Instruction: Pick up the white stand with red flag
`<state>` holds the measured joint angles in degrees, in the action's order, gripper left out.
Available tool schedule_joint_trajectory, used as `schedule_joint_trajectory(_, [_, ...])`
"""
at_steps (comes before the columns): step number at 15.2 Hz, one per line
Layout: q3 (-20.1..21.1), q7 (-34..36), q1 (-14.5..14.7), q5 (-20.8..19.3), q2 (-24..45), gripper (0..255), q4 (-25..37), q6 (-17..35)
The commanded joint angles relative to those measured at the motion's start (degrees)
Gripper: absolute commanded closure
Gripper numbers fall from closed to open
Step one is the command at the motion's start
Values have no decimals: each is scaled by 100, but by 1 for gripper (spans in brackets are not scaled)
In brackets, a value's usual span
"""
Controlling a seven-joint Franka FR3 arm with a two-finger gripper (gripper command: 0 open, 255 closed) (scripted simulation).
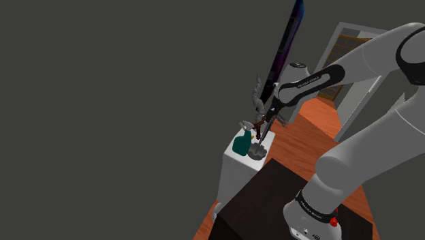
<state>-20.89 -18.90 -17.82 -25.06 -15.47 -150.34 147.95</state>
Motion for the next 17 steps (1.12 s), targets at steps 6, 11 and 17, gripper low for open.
schedule_joint_trajectory(6, [-30,105,-32,-89,301,255,-114,415])
schedule_joint_trajectory(11, [-29,107,-32,-90,298,255,-116,413])
schedule_joint_trajectory(17, [-14,60,-15,-47,161,255,-63,225])
